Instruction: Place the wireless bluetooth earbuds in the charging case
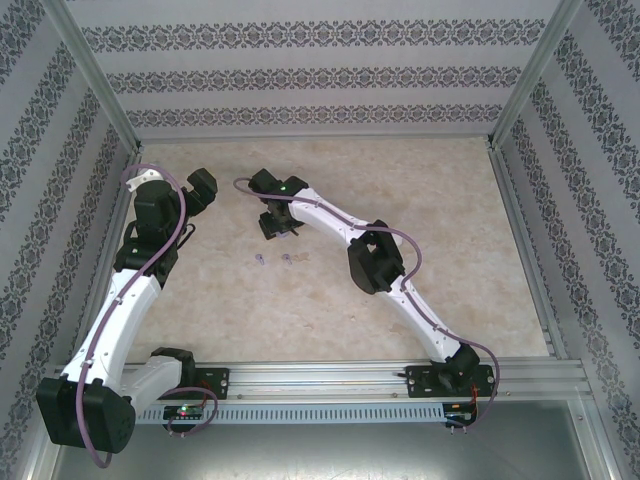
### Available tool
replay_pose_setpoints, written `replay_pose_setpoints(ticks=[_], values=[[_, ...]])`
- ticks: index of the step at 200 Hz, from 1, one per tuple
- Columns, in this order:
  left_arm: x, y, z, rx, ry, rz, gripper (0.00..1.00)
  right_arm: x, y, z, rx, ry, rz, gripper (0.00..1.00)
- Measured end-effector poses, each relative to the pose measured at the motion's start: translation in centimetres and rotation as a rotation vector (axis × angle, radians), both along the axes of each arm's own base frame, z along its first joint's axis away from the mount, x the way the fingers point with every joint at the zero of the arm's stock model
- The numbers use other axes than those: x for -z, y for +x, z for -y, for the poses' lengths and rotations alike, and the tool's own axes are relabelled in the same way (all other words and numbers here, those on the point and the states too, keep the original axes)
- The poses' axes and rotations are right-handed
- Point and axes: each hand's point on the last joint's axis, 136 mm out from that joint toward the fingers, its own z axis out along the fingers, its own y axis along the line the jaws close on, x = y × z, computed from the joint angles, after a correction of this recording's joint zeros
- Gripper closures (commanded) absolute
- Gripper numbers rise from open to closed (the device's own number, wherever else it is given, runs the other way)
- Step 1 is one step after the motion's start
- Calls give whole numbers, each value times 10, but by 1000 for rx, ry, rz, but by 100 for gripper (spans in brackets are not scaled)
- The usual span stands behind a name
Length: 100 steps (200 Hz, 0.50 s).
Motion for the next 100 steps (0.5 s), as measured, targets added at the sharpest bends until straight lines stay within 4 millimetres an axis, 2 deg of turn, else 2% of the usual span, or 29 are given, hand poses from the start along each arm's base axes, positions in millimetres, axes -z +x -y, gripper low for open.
replay_pose_setpoints(ticks=[23, 67, 100], values=[[1, 0, 1, 3, -1, -3, 0, 0, -1, -2, -3, -3, 5, 43], [2, 1, 2, 10, -4, -7, 0, -1, -1, -2, 3, -1, 6, 56], [12, 4, 6, 29, -17, -39, 0, -2, -2, 3, 35, 7, -5, 60]])
